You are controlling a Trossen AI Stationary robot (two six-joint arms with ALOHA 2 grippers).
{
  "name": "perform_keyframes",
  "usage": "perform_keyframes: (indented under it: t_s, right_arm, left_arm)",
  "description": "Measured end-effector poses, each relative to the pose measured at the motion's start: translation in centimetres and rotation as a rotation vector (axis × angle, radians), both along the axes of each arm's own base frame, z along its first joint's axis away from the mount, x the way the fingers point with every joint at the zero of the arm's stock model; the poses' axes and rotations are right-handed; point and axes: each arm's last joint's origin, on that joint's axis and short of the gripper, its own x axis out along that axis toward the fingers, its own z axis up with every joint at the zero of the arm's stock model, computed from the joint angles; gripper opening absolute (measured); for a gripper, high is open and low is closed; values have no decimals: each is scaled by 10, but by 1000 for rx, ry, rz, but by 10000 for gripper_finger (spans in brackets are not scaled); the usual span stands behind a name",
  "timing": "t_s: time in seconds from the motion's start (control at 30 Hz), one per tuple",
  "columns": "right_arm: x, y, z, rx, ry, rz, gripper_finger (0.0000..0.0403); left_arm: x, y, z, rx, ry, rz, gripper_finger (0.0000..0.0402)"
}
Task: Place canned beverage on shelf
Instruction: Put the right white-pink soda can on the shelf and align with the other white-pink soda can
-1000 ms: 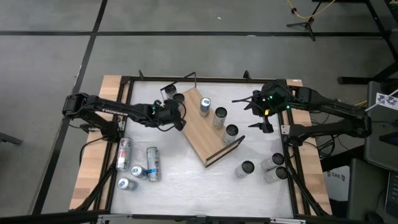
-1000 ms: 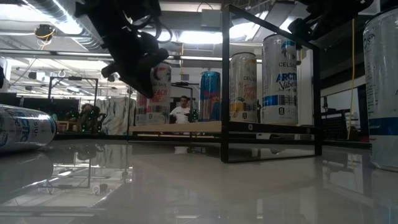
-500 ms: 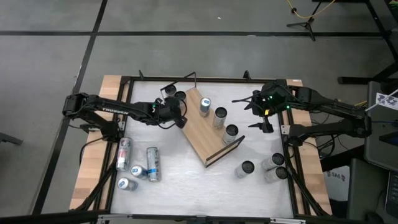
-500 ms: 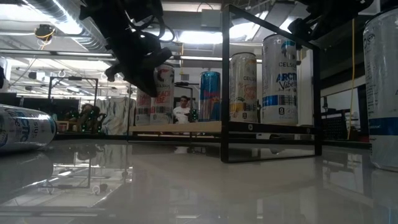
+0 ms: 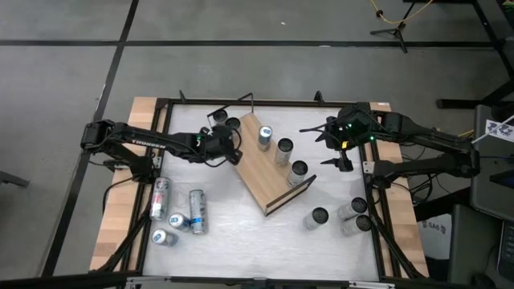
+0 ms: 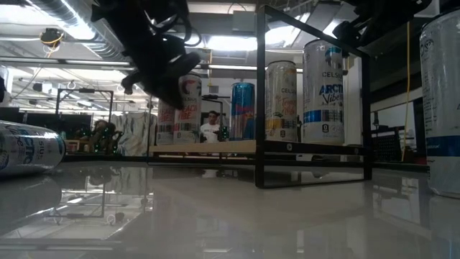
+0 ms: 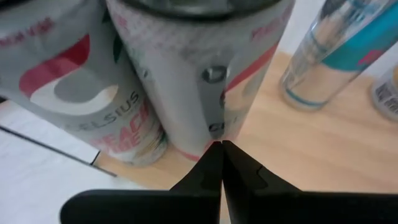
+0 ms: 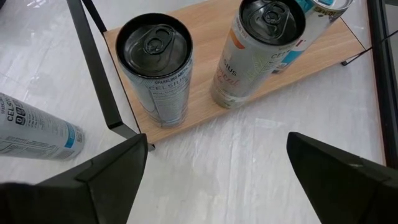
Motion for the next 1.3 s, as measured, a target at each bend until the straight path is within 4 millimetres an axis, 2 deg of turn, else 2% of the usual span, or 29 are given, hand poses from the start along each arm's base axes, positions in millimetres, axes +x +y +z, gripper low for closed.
perform_keyframes:
  t_s: [0.33, 0.7, 1.3]
  right_arm:
    - [0, 0, 0, 0, 0, 0, 379]
    - [0, 0, 0, 0, 0, 0, 379]
    - [0, 0, 0, 0, -1, 0, 379]
  left_arm:
    - [7, 8, 1, 28, -70, 43, 0]
    - [19, 19, -16, 31, -79, 100, 0]
    - [25, 7, -11, 25, -173, 92, 0]
